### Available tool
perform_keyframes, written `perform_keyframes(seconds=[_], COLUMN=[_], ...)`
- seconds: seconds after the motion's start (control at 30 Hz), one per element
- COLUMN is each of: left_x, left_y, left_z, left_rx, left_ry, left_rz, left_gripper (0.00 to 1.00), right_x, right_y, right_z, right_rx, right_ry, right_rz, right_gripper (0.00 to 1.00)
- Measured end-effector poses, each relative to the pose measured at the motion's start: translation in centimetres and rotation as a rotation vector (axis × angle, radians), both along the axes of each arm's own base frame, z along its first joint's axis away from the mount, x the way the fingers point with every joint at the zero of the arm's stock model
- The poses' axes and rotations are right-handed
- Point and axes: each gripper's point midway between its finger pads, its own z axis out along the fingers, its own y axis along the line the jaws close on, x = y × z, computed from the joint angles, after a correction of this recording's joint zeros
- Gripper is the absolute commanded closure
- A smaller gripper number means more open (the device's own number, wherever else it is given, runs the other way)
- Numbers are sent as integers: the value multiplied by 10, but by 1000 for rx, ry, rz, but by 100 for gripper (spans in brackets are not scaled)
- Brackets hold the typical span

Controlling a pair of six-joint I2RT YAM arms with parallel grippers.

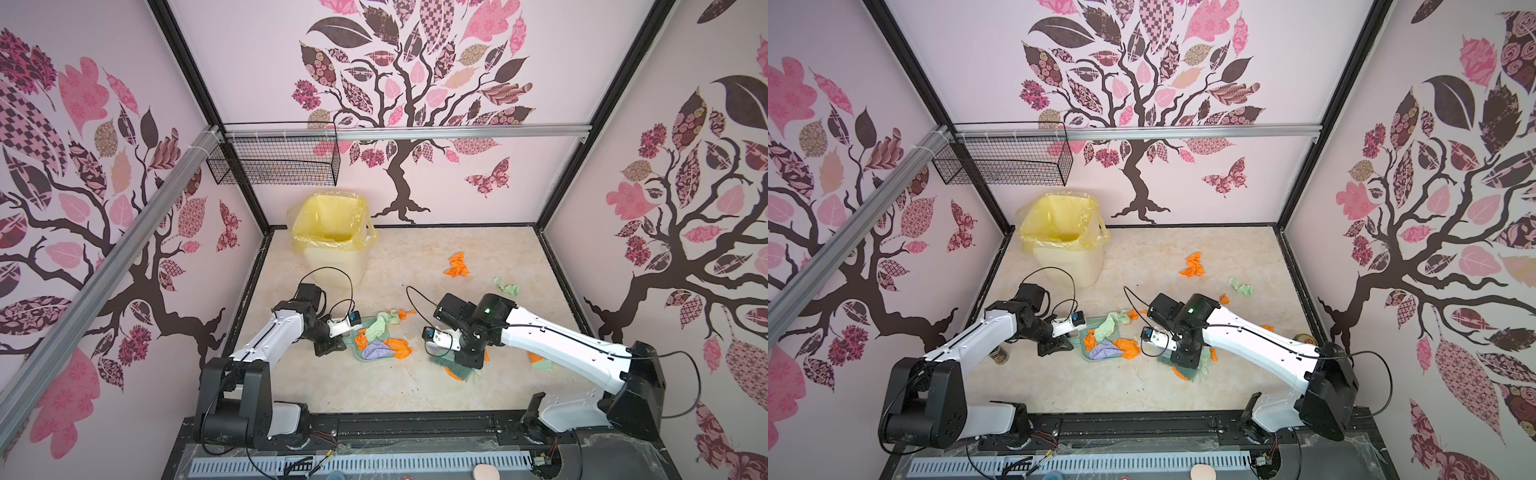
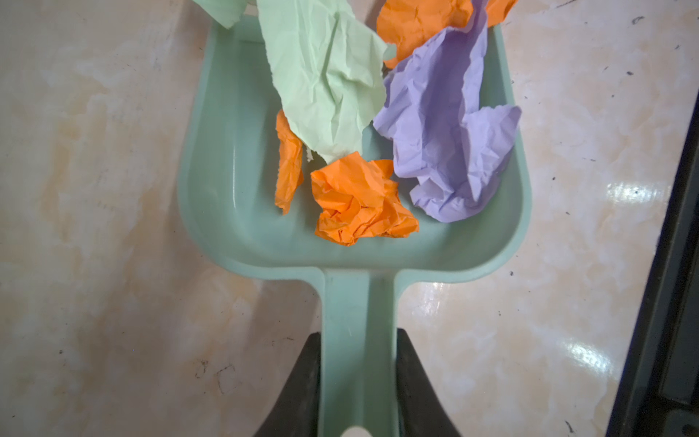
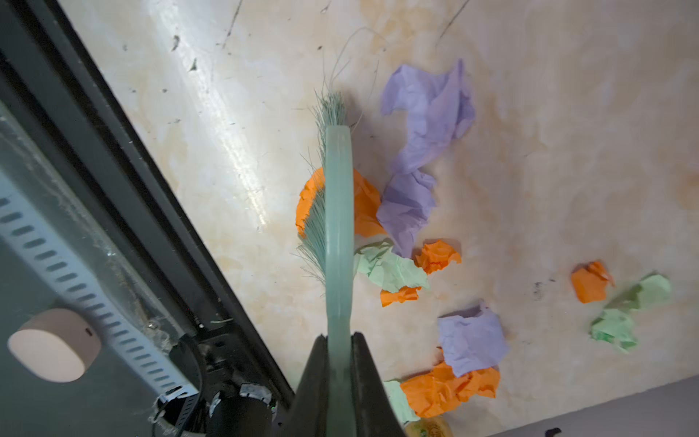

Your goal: Sweep away the paper scraps from the table

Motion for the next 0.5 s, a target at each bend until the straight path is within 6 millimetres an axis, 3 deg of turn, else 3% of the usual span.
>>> perform_keyframes(seconds=[0.17,0.4,0.5], left_x=[0,-1,-1], left_y=[0,-1,-2], left_z=[0,0,0], left_rx=[0,-4,-4], left_ry=[0,2,3], left_rz=[0,0,-4], left_gripper=[100,100,100], right_x=[22,24,32], right_y=[7,18,18], right_z=[20,42,66], right_rx=[17,94,150], right_ry=[-110,-129,-205], right_rz=[0,-5,-71], right_gripper=[100,100,100])
